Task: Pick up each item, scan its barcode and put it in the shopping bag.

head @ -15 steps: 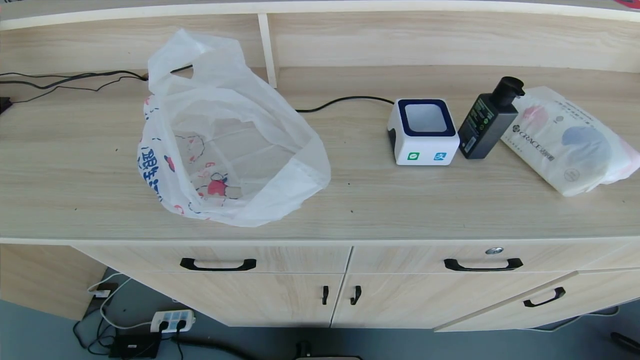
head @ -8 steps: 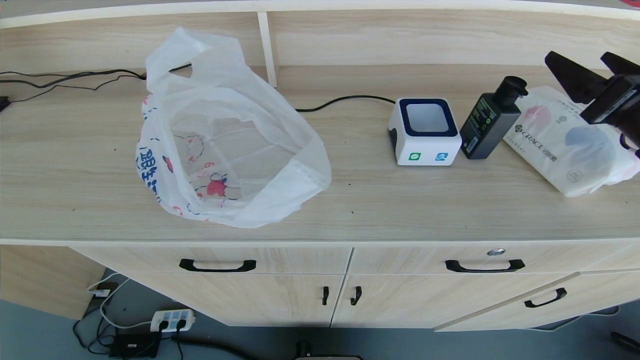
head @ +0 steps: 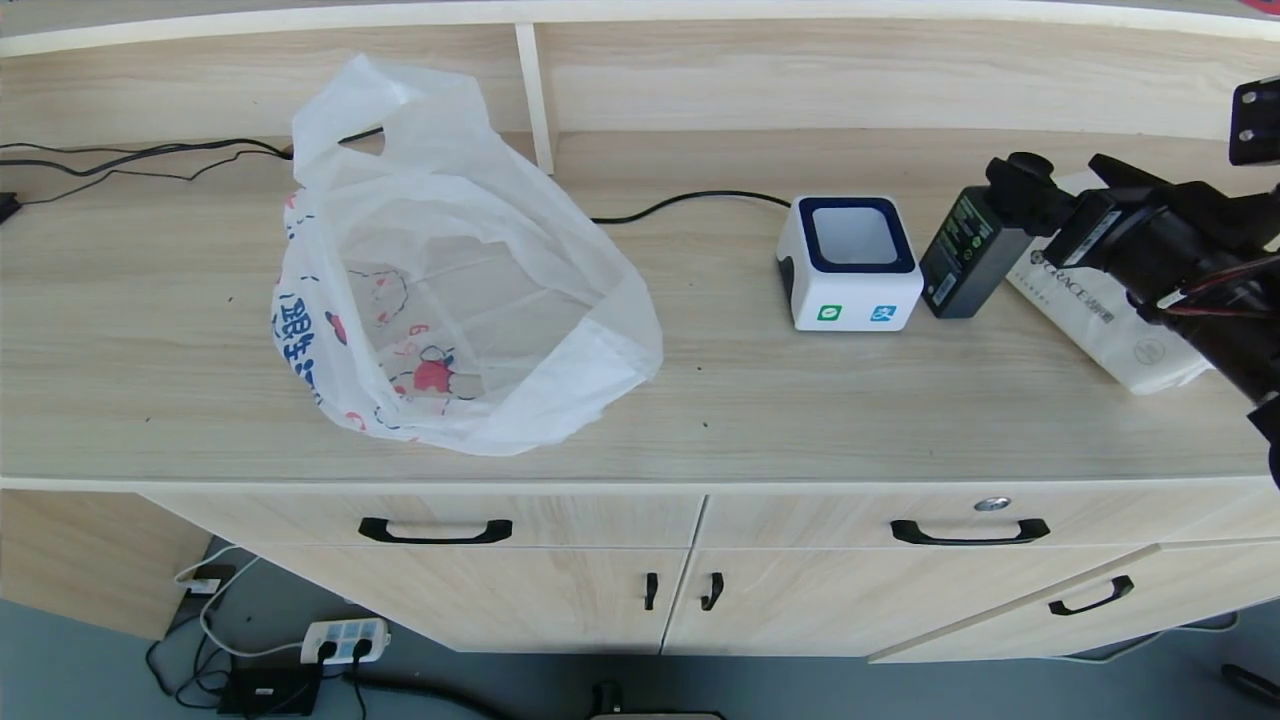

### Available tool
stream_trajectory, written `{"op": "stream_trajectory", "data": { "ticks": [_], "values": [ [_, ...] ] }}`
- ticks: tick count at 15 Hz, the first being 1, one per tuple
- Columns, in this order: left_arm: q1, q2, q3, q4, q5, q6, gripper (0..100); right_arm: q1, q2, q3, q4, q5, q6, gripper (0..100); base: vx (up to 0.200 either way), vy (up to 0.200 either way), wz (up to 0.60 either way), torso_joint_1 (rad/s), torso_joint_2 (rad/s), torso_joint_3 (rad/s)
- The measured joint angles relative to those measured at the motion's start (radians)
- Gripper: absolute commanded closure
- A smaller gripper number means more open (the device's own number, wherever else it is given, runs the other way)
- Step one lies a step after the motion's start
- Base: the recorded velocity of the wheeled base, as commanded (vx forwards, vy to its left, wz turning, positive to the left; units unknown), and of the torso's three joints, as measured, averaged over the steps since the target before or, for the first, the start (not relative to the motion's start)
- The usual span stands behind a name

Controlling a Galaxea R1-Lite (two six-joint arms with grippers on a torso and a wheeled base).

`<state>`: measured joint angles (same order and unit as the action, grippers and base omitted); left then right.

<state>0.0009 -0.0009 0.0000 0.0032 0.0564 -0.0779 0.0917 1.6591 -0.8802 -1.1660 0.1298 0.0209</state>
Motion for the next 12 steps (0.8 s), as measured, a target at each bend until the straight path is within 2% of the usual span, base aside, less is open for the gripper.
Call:
{"op": "stream_trajectory", "data": {
  "ticks": [7, 12],
  "values": [
    [0.001, 0.000, 0.000, 0.000, 0.000, 0.000, 0, 0.046, 0.041, 0.002, 0.001, -0.023, -0.010, 0, 0.000, 0.000, 0.00, 0.000, 0.00, 0.000],
    [0.000, 0.000, 0.000, -0.003, 0.000, -0.001, 0, 0.092, 0.071, 0.018, 0.000, -0.104, 0.015, 0, 0.000, 0.000, 0.00, 0.000, 0.00, 0.000]
  ]
}}
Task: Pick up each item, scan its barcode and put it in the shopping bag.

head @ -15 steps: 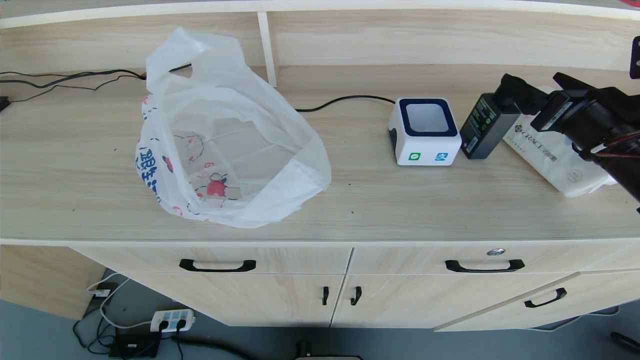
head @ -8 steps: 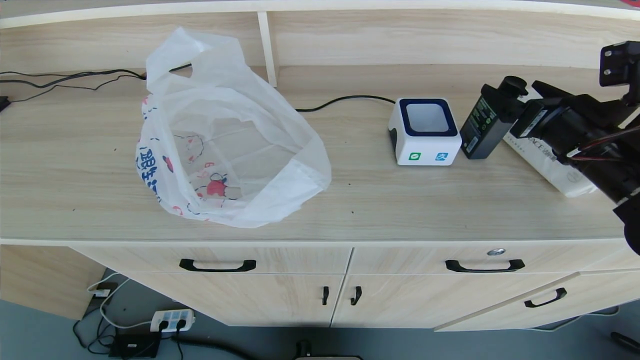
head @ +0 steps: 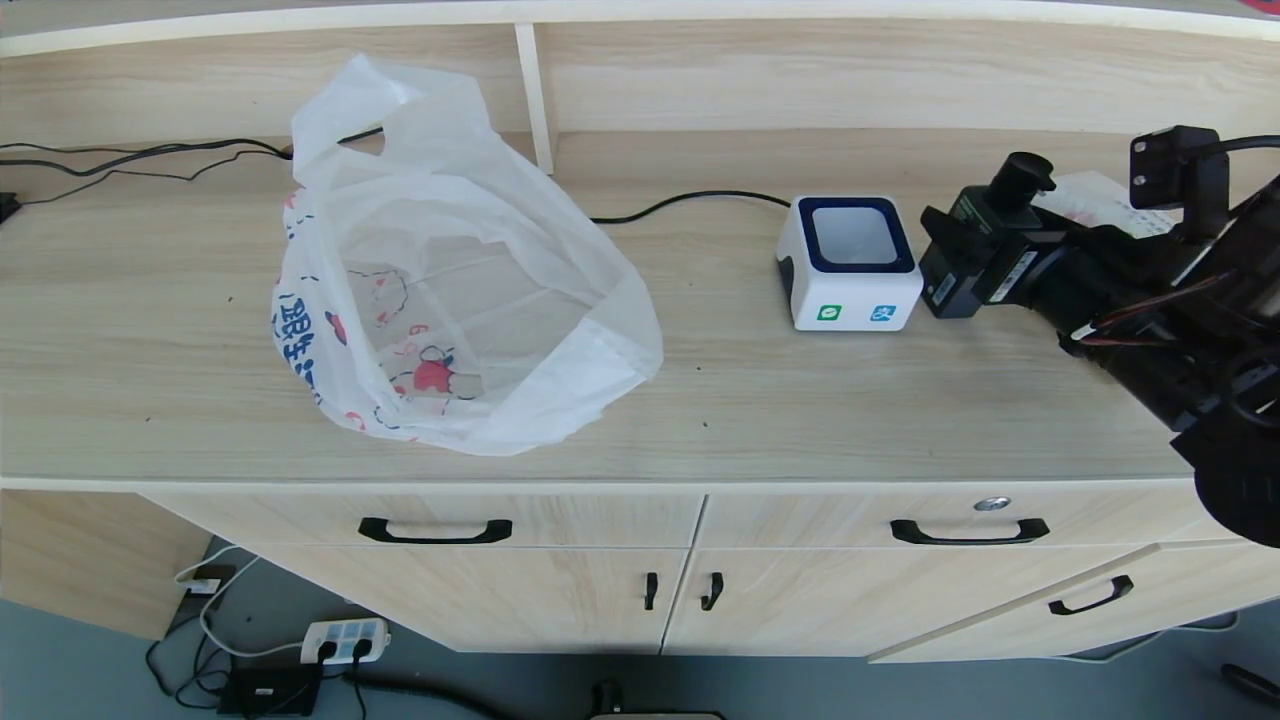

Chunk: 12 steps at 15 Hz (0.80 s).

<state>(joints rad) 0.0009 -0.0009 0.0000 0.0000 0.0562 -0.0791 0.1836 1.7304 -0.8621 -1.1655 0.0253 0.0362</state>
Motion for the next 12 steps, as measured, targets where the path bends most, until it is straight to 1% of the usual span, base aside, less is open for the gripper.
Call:
{"op": "stream_trajectory", "data": {
  "ticks": [7, 12],
  "values": [
    [0.000, 0.000, 0.000, -0.002, 0.000, 0.000, 0, -0.023, 0.046, -0.031, -0.001, -0.043, 0.040, 0, 0.000, 0.000, 0.00, 0.000, 0.00, 0.000],
    [0.000, 0.000, 0.000, -0.001, 0.000, 0.000, 0, -0.026, 0.098, -0.070, -0.001, -0.045, 0.047, 0, 0.000, 0.000, 0.00, 0.000, 0.00, 0.000]
  ]
}}
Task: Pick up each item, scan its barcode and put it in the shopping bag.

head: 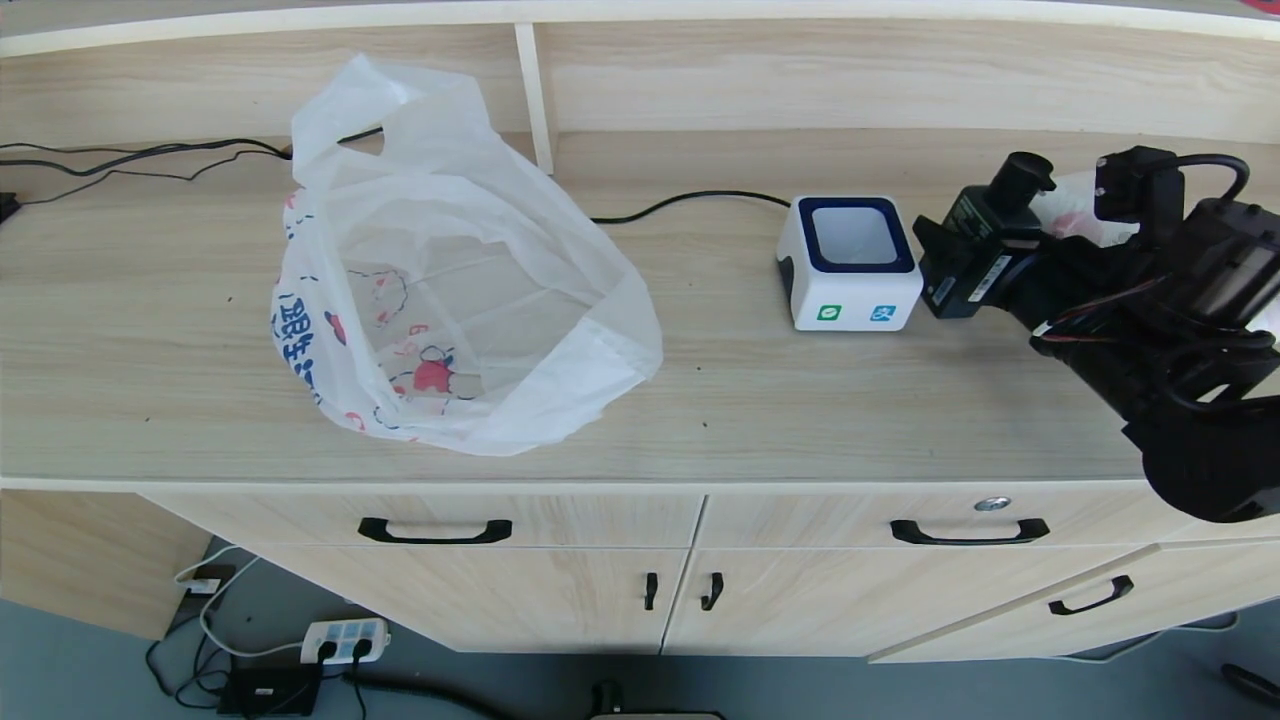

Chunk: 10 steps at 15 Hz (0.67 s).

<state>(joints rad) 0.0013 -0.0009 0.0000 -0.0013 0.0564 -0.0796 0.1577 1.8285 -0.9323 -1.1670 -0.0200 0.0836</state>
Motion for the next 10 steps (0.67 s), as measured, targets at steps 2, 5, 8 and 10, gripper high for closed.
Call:
{"op": "stream_trajectory", "data": {
  "ticks": [2, 5, 8, 10],
  "values": [
    [0.000, 0.000, 0.000, -0.001, 0.000, -0.001, 0, 0.000, 0.013, 0.000, 0.000, -0.001, 0.014, 0, 0.000, 0.000, 0.00, 0.000, 0.00, 0.000],
    [0.000, 0.000, 0.000, -0.001, 0.000, -0.001, 0, 0.001, 0.020, -0.004, -0.007, -0.002, 0.025, 100, 0.000, 0.000, 0.00, 0.000, 0.00, 0.000],
    [0.000, 0.000, 0.000, -0.003, 0.000, 0.000, 0, 0.014, 0.014, -0.005, -0.053, 0.037, 0.032, 100, 0.000, 0.000, 0.00, 0.000, 0.00, 0.000],
    [0.000, 0.000, 0.000, -0.003, 0.000, 0.000, 0, 0.021, 0.012, 0.001, -0.090, 0.042, 0.031, 100, 0.000, 0.000, 0.00, 0.000, 0.00, 0.000]
  ]
}}
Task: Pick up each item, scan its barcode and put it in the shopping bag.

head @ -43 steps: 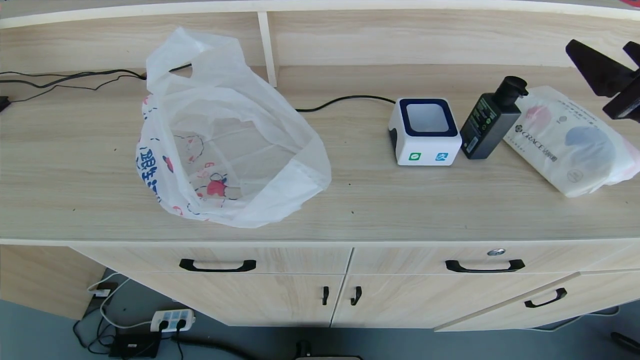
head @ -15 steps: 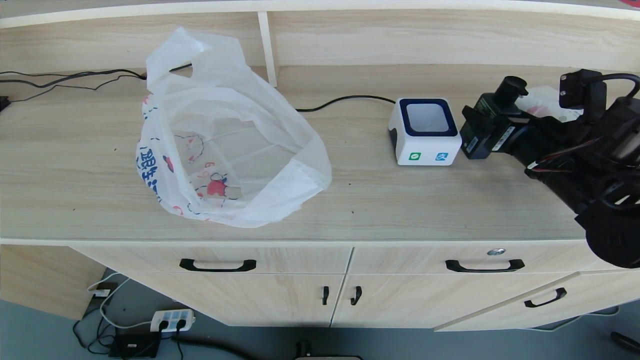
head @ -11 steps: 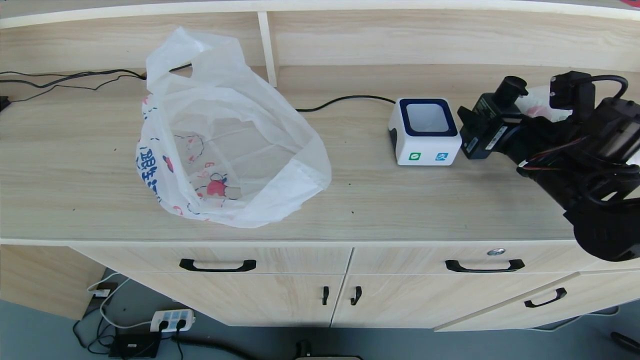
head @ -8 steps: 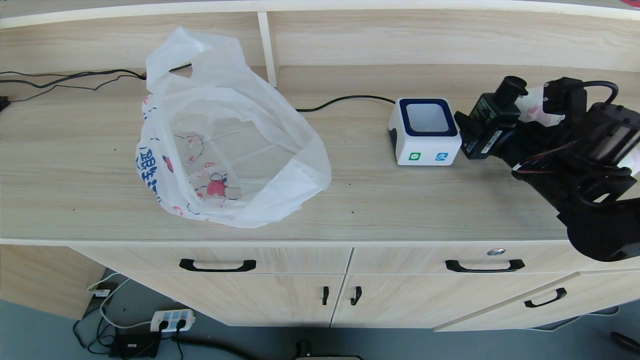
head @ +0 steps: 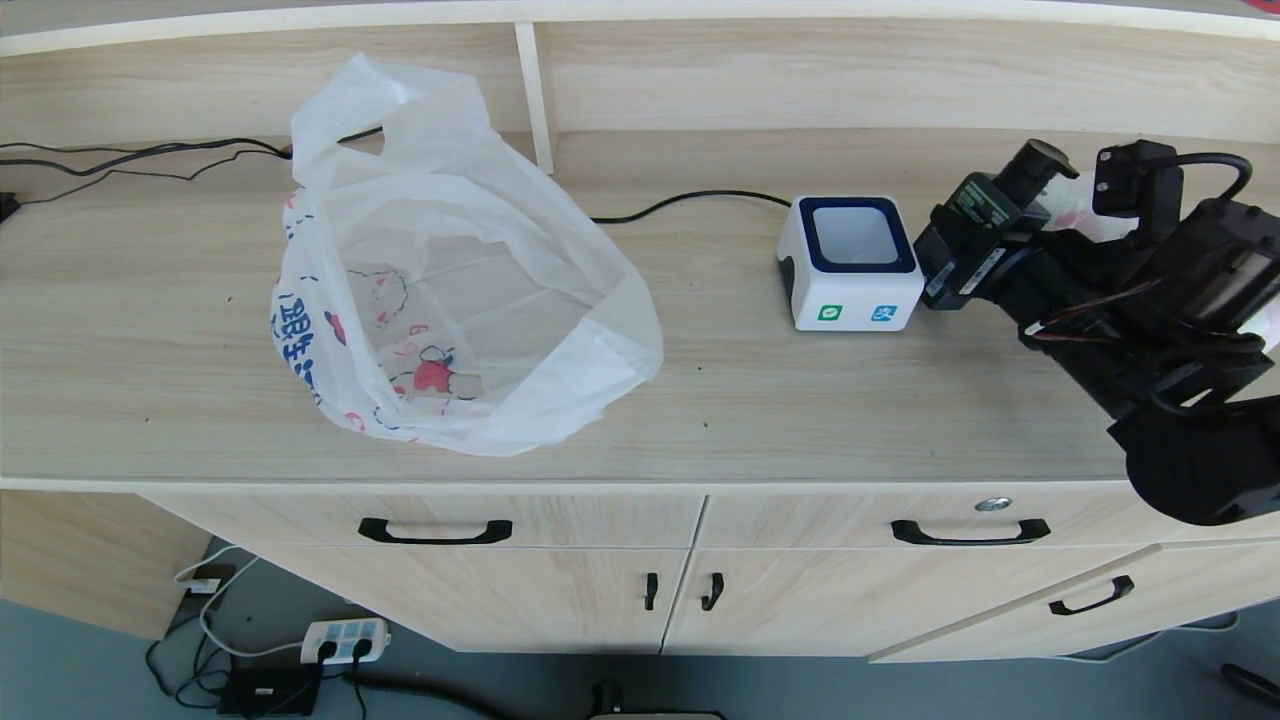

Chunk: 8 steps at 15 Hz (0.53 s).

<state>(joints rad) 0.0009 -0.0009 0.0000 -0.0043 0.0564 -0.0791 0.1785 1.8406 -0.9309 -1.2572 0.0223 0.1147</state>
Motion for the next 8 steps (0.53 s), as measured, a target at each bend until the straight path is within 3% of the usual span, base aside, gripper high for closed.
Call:
{"op": "stream_trajectory", "data": {
  "ticks": [5, 8],
  "values": [
    [0.000, 0.000, 0.000, 0.000, 0.000, 0.000, 0, 0.017, -0.060, 0.057, -0.053, -0.015, 0.003, 100, 0.000, 0.000, 0.00, 0.000, 0.00, 0.000],
    [0.000, 0.000, 0.000, 0.000, 0.000, 0.000, 0, 0.053, -0.191, 0.146, -0.052, -0.091, 0.021, 100, 0.000, 0.000, 0.00, 0.000, 0.00, 0.000]
  ]
}}
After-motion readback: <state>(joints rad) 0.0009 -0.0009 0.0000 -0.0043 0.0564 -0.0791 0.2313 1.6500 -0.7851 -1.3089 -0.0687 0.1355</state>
